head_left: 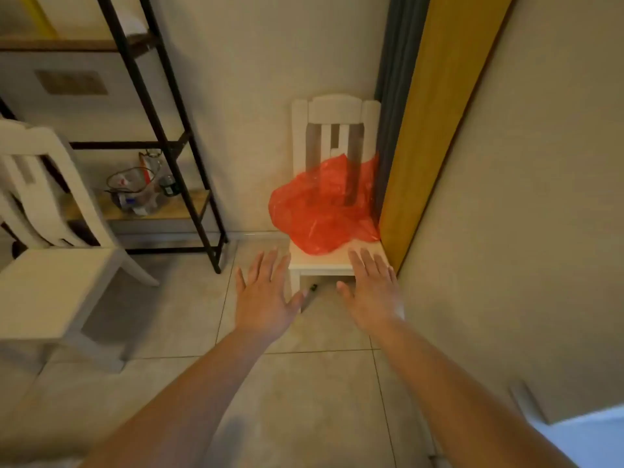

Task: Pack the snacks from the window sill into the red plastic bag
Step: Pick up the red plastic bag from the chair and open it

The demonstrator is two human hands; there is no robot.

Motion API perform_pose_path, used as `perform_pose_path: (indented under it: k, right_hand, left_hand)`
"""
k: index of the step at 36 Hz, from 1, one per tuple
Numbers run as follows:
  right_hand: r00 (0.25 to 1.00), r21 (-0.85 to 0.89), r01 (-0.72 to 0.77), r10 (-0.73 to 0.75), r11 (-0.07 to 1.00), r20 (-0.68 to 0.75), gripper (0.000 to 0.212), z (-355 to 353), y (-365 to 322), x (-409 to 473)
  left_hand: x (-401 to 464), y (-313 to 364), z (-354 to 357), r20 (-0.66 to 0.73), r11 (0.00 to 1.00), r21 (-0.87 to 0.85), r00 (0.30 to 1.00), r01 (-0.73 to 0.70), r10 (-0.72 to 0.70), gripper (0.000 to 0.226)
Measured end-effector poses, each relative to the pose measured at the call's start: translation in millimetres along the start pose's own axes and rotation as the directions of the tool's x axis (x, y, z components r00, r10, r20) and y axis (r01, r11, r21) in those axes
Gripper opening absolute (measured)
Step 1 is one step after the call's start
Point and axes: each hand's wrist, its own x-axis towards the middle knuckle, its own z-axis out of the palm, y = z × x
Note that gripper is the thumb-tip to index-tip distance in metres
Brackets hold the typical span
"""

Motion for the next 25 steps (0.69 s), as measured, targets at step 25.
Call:
perform_pose_path:
  k: [25]
  right_hand:
    - [0.959, 0.037, -0.24, 0.231, 0.97, 0.163, 0.064, 43.6, -0.8, 295.4]
  left_hand:
    - [320.3, -17.6, 43.3, 0.163, 0.993, 0.014, 0.981, -0.114, 0.11, 0.065]
